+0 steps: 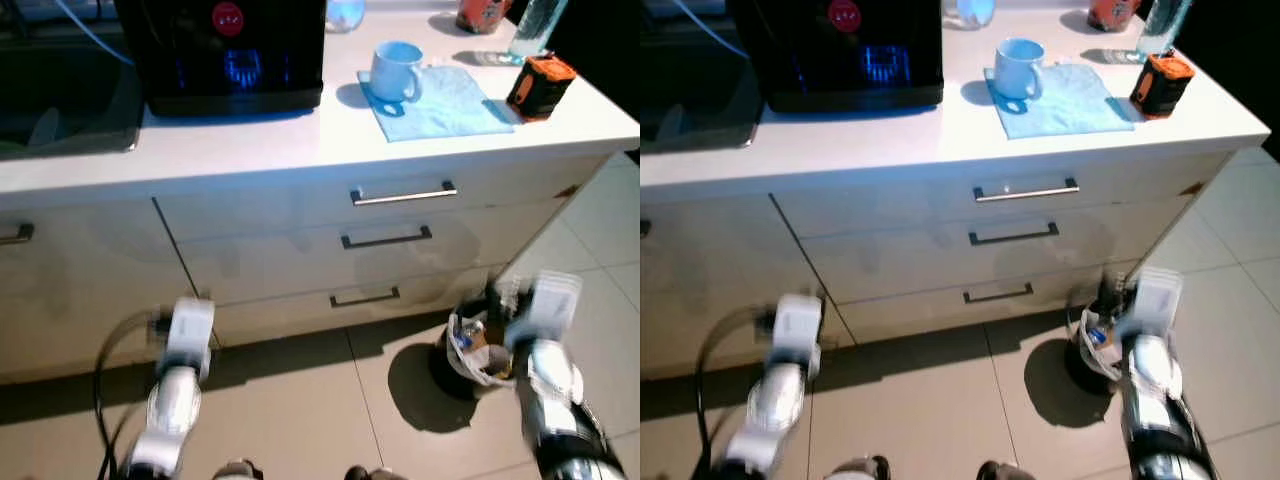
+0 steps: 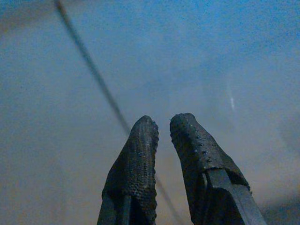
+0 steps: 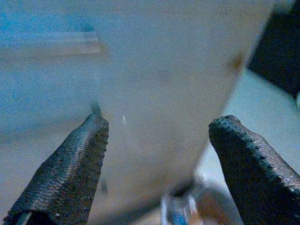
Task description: Kitchen organization
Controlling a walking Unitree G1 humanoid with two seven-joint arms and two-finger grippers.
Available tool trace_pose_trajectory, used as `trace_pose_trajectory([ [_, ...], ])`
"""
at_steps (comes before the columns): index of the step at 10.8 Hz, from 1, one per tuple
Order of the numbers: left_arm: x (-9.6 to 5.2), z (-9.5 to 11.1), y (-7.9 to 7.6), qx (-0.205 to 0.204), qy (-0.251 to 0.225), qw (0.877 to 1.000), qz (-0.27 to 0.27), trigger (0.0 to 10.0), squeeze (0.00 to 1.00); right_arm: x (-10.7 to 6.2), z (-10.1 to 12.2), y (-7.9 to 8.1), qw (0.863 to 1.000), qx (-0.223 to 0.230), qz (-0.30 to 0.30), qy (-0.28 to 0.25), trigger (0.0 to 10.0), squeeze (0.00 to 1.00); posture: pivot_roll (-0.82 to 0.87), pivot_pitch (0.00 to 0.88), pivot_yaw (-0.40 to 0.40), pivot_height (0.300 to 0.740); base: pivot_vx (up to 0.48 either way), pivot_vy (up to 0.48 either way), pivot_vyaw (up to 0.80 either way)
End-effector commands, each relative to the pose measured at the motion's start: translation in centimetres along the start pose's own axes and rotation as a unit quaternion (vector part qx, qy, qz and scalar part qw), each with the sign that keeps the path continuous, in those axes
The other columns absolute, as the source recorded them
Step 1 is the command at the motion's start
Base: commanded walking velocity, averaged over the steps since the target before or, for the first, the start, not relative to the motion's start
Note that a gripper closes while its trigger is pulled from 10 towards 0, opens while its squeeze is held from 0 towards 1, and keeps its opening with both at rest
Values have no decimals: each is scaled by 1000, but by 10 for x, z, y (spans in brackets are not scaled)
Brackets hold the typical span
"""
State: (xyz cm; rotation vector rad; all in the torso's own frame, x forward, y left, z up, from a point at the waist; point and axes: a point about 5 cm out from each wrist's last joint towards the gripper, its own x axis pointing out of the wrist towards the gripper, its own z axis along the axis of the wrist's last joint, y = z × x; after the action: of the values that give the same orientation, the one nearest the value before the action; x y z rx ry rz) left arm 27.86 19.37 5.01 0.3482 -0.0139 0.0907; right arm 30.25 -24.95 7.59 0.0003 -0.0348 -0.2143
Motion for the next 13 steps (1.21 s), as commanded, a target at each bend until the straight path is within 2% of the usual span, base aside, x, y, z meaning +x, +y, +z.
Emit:
trace_pose_trajectory([
  [1,12,28,-5,2,-52,999,-2,10000,0,12,31,7,998,10,1,-63,10000,0,33,96,-33,740,0,0,0],
  [2,17,43,-5,-3,-77,997,2,10000,0,17,47,12,996,16,4,-90,10000,0,31,93,-33,740,0,0,0],
  [3,31,91,-3,-6,-154,988,9,10000,0,24,86,25,988,26,19,-154,10000,0,28,90,-34,740,0,0,0],
  [4,35,122,1,-14,-201,979,16,10000,0,25,106,32,982,32,26,-185,10000,0,31,92,-33,740,0,0,0],
  [6,39,166,13,-22,-261,964,40,10000,0,21,131,47,973,41,39,-223,10000,0,41,116,-39,740,0,0,0],
  [7,40,174,16,-26,-267,962,45,10000,0,21,134,54,973,47,44,-222,10000,0,41,121,-39,740,0,0,0],
  [9,42,170,5,-32,-240,970,30,10000,0,19,130,71,976,51,70,-201,10000,0,36,124,-38,740,0,0,0],
  [11,40,168,-2,-38,-224,974,21,10000,0,17,131,78,976,45,85,-196,10000,0,35,133,-42,740,0,0,0],
  [13,41,167,0,-39,-216,975,24,10000,0,16,130,81,977,37,92,-190,10000,0,36,139,-41,740,0,156,0],
])
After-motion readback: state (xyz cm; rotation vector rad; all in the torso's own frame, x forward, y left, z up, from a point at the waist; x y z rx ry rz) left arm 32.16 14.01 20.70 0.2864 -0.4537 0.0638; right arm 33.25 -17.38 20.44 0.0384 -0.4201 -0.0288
